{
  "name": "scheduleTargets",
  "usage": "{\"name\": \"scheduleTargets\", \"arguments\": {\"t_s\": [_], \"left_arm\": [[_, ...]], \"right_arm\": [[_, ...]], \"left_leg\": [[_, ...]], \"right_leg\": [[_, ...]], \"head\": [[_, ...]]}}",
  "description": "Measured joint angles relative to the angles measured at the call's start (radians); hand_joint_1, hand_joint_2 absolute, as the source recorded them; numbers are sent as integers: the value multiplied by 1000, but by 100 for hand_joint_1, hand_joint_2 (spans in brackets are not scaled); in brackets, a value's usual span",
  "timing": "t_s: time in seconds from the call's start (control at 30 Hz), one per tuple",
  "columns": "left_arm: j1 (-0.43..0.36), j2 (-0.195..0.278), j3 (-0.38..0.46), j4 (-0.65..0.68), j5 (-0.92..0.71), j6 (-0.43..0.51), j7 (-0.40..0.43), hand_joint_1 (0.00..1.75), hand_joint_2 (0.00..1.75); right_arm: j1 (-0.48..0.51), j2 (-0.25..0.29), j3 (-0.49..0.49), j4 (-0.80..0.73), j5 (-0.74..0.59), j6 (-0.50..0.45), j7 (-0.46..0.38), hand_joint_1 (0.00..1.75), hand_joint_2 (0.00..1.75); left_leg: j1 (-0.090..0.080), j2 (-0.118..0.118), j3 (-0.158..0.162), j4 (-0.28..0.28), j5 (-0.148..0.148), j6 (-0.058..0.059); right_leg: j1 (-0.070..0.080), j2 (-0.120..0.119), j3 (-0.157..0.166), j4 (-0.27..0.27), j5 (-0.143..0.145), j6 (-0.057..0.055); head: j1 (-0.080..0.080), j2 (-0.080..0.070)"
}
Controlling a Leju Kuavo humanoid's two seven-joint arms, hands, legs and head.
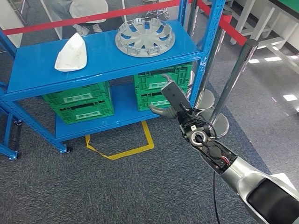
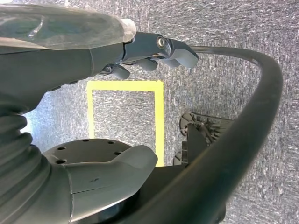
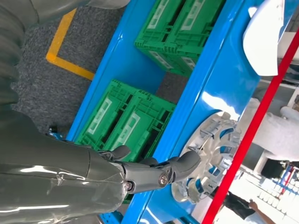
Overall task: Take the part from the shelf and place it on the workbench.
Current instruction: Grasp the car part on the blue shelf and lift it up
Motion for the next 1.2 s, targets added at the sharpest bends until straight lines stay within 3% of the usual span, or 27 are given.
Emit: {"name": "scheduleTargets", "arguments": {"t_s": [0.17,0.27,0.33,0.4,0.43,0.47,0.5,0.57,0.6,0.63,0.77,0.83,0.9,0.93,0.97,1.0,1.07,1.1,1.17,1.2], "left_arm": [[-1,1,0,0,-2,-4,0,0,175],[-3,1,0,0,-3,-8,0,0,175],[-3,0,0,0,-3,-9,0,0,175],[-4,-1,0,0,-3,-9,0,0,175],[-3,-2,0,0,-3,-10,0,0,175],[-3,-3,0,0,-3,-10,0,0,175],[-2,-4,0,0,-3,-11,0,0,175],[-2,-4,0,1,-3,-13,0,0,175],[-4,-3,0,1,-3,-15,0,0,175],[-6,-2,0,2,-4,-16,0,0,175],[-9,0,0,3,-7,-18,3,0,175],[-11,1,0,3,-8,-19,3,0,175],[-13,1,0,3,-9,-20,3,0,175],[-13,1,0,3,-9,-20,3,0,175],[-13,0,0,3,-9,-20,3,0,175],[-12,0,0,3,-9,-20,3,0,175],[-13,2,0,3,-9,-20,3,0,175],[-14,5,0,4,-9,-20,3,0,175],[-17,8,0,4,-10,-20,3,0,175],[-18,9,0,4,-10,-20,3,0,175]], "right_arm": [[-2,4,2,12,0,-1,-2,0,175],[-7,5,1,14,1,-2,-3,0,175],[-10,6,0,14,2,-3,-3,0,175],[-10,6,0,17,3,-3,-2,0,175],[-8,6,0,19,3,-3,-2,0,175],[-6,6,0,21,3,-4,-2,0,175],[-6,6,1,23,3,-4,-2,0,175],[-6,6,1,26,4,-6,-2,0,175],[-6,6,1,29,4,-7,-1,0,175],[-5,6,2,31,4,-9,0,0,175],[7,6,2,33,7,-15,4,0,175],[5,6,0,33,9,-17,4,0,175],[6,5,-1,34,9,-19,4,0,175],[7,6,0,34,10,-18,4,0,175],[9,6,0,34,10,-18,4,0,175],[9,6,0,33,10,-18,4,0,175],[7,6,0,33,10,-18,4,0,175],[4,6,0,33,10,-18,4,0,175],[1,6,-1,34,9,-19,5,0,175],[0,6,-1,34,9,-19,5,0,175]], "left_leg": [[-1,0,-5,7,-4,7],[8,4,7,-16,3,17],[16,8,19,-31,7,23],[18,8,22,-32,4,23],[20,8,25,-31,1,22],[23,7,28,-30,-3,19],[27,5,34,-27,-9,13],[34,2,44,-17,-27,-4],[34,0,42,-6,-35,-13],[32,-2,34,2,-39,-20],[30,-2,11,23,-45,-39],[30,1,-31,106,-80,-43],[28,2,-120,252,-127,-42],[26,2,-161,308,-135,-39],[23,2,-186,329,-123,-31],[18,1,-190,308,-89,-21],[4,0,-153,183,0,11],[-3,0,-129,124,30,27],[-15,0,-101,58,45,50],[-20,0,-96,47,44,53]], "right_leg": [[-1,0,-1,-2,1,7],[1,0,-6,4,-7,16],[0,-1,-50,92,-47,23],[-5,-1,-133,240,-92,33],[-10,-2,-166,287,-95,38],[-15,-2,-184,300,-79,44],[-20,-3,-181,269,-40,51],[-29,-5,-145,152,44,67],[-31,-4,-126,104,65,69],[-31,-3,-118,80,65,63],[-30,4,-115,72,42,29],[-30,4,-107,67,37,17],[-23,4,-101,65,33,8],[-18,5,-97,64,30,3],[-12,6,-93,64,27,-2],[-5,8,-86,64,23,-7],[7,10,-72,61,15,-16],[12,10,-66,57,12,-18],[6,11,-64,50,11,-15],[3,11,-65,46,11,-12]], "head": [[0,0],[1,0],[6,0],[10,0],[11,0],[12,0],[12,0],[17,0],[20,0],[21,0],[11,0],[3,0],[-4,0],[-5,0],[-6,0],[-6,0],[-7,0],[-4,0],[0,0],[0,0]]}}
